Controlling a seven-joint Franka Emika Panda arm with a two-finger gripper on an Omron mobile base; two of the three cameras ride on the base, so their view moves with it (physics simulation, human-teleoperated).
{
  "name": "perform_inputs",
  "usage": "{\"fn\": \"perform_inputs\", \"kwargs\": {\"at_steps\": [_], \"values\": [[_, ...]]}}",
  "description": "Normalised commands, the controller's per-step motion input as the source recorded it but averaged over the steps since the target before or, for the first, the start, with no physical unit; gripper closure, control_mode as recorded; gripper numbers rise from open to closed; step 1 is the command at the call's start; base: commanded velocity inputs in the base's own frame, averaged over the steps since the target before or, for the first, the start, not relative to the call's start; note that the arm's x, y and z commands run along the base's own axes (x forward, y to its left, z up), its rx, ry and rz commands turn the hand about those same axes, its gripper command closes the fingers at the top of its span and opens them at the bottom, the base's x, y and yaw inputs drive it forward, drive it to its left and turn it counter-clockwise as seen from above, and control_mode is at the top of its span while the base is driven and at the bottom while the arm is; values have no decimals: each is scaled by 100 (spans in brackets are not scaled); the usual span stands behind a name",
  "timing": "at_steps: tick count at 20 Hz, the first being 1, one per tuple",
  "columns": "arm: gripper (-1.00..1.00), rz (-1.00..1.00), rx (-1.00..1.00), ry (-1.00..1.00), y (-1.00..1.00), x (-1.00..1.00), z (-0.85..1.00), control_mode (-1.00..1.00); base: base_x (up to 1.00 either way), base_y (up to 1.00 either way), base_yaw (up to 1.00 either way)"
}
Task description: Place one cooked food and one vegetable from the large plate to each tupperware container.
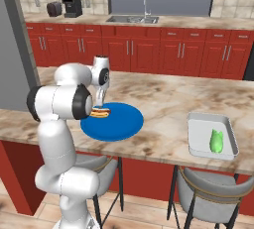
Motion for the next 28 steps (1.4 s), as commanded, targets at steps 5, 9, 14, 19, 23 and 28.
{"fn": "perform_inputs", "kwargs": {"at_steps": [5, 9, 14, 19, 23, 28], "values": [[-100, -2, 0, -4, 7, -7, -29, -100, 0, 0, 0], [-100, 2, 1, -8, 0, 0, -19, -100, 0, 0, 0], [-100, 2, 0, -10, 0, 0, -12, -100, 0, 0, 0], [-100, 1, 0, -5, 0, 0, -9, -100, 0, 0, 0], [-100, 0, 0, -2, 0, 0, -14, -100, 0, 0, 0], [-100, 0, 0, -1, 0, 0, -15, -100, 0, 0, 0]]}}
